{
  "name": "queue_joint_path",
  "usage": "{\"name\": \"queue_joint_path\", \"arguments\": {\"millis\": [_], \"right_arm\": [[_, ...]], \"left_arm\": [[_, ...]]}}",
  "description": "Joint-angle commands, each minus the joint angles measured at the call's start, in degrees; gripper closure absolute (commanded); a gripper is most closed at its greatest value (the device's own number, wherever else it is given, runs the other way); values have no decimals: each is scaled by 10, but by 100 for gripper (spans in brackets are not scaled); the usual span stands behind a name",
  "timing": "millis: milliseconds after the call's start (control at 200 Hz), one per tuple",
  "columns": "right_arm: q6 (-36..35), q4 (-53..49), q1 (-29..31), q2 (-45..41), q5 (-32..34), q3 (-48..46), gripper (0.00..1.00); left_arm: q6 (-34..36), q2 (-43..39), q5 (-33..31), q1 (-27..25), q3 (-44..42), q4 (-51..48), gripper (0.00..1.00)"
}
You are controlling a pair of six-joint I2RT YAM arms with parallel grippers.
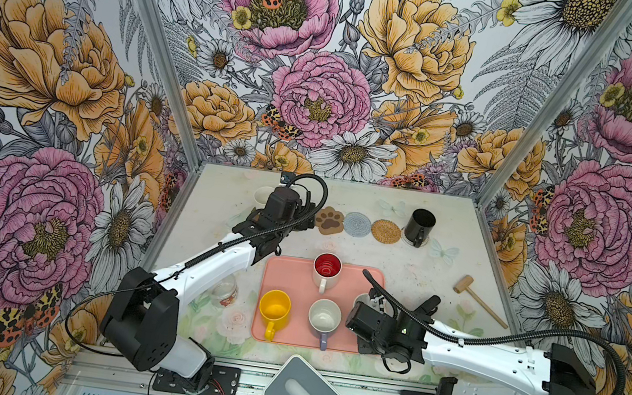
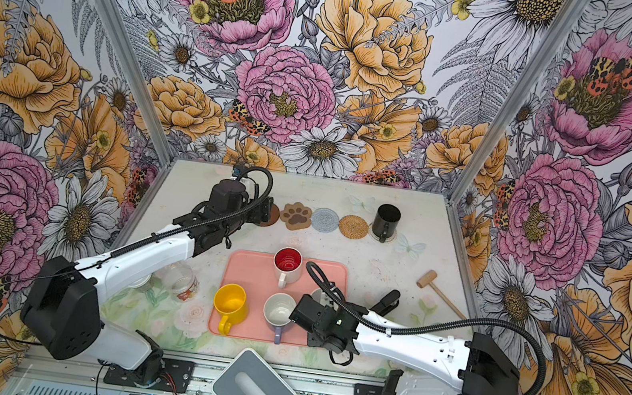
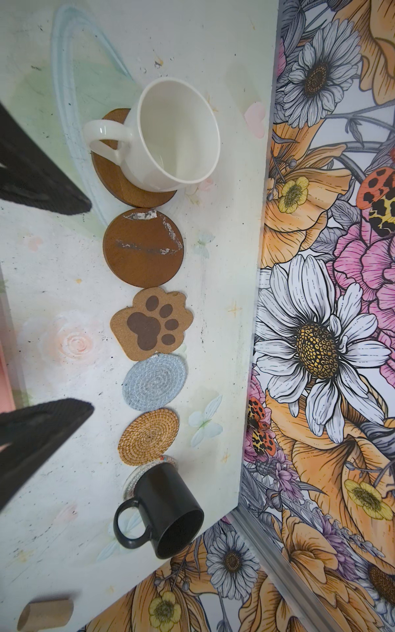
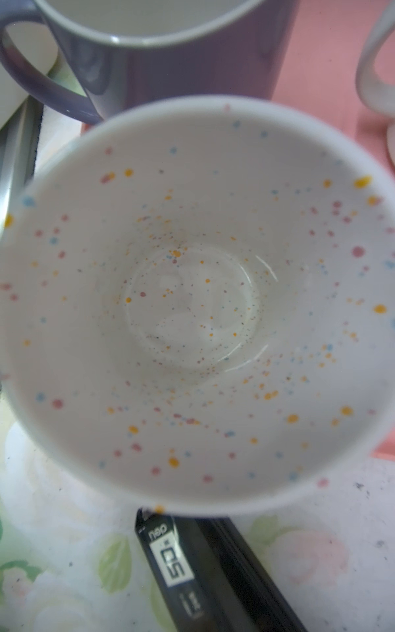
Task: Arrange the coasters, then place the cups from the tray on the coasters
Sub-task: 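Lower the right gripper into the speckled mug and close on its rim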
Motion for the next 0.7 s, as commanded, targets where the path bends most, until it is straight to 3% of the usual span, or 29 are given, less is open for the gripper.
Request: {"name": "queue_joint_path", "arguments": {"millis": [0,596,696], "right_arm": [[-7,7,2,-13,52,25,100],[22,13,9,6,52,-4,100],[23,14,8,3,51,-7,92]], "left_arm": [[-7,1,8,7,1,7,14],[-6,0,10,8,-1,7,14],[-7,1,12,8,0,5,14]]}}
